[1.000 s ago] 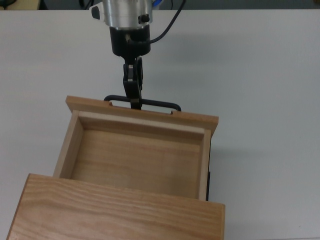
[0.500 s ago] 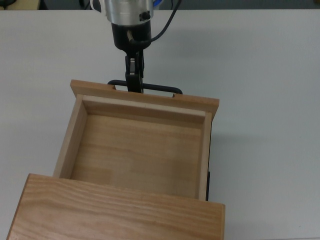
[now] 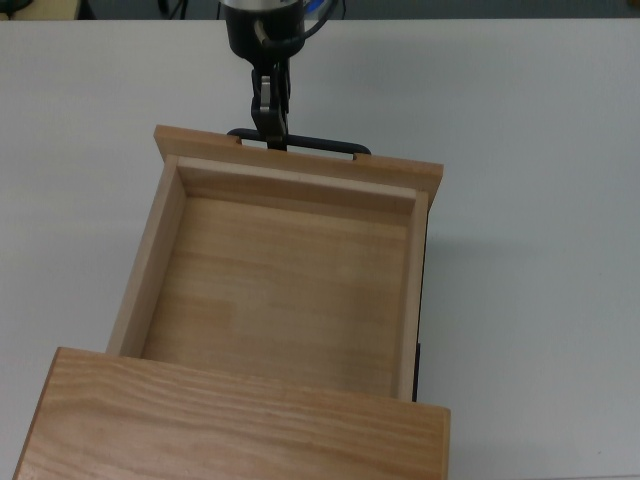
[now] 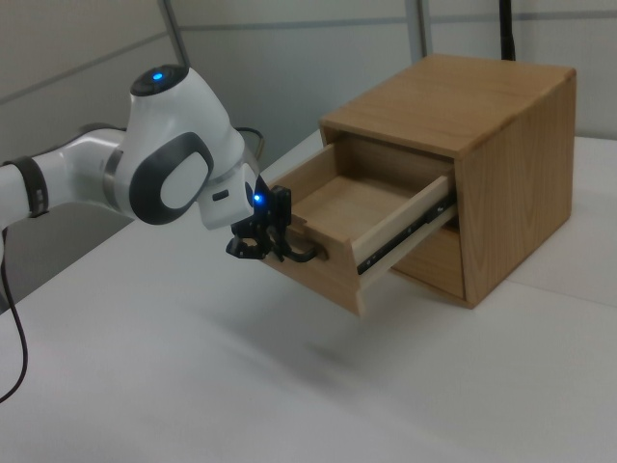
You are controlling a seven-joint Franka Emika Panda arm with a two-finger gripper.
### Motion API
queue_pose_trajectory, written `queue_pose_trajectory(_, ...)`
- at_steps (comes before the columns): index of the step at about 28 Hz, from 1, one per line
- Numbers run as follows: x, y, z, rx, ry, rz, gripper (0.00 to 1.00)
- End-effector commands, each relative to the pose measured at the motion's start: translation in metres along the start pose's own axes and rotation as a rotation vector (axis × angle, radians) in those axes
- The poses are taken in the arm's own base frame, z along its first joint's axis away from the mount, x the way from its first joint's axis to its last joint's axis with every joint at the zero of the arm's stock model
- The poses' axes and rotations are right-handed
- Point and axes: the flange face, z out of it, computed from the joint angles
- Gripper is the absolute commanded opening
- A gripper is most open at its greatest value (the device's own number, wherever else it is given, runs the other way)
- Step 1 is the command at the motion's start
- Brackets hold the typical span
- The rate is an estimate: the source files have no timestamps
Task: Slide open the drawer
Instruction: 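Pull the handle outward, sliding the upper drawer out of the cabinet, then open the gripper and release the drawer handle, lifting upward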
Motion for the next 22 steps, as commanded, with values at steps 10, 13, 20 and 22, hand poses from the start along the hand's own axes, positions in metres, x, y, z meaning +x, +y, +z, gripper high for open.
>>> queue_pose_trajectory(10,-0.006,0.012,-0.027,-0.062,0.005,0.033,0.00)
queue_pose_trajectory(13,-0.007,0.005,-0.042,-0.035,0.002,0.046,0.22)
queue_pose_trajectory(20,-0.009,0.003,-0.058,-0.050,0.002,0.054,0.76)
queue_pose_trajectory(22,-0.008,0.005,-0.057,-0.071,0.004,0.052,0.82)
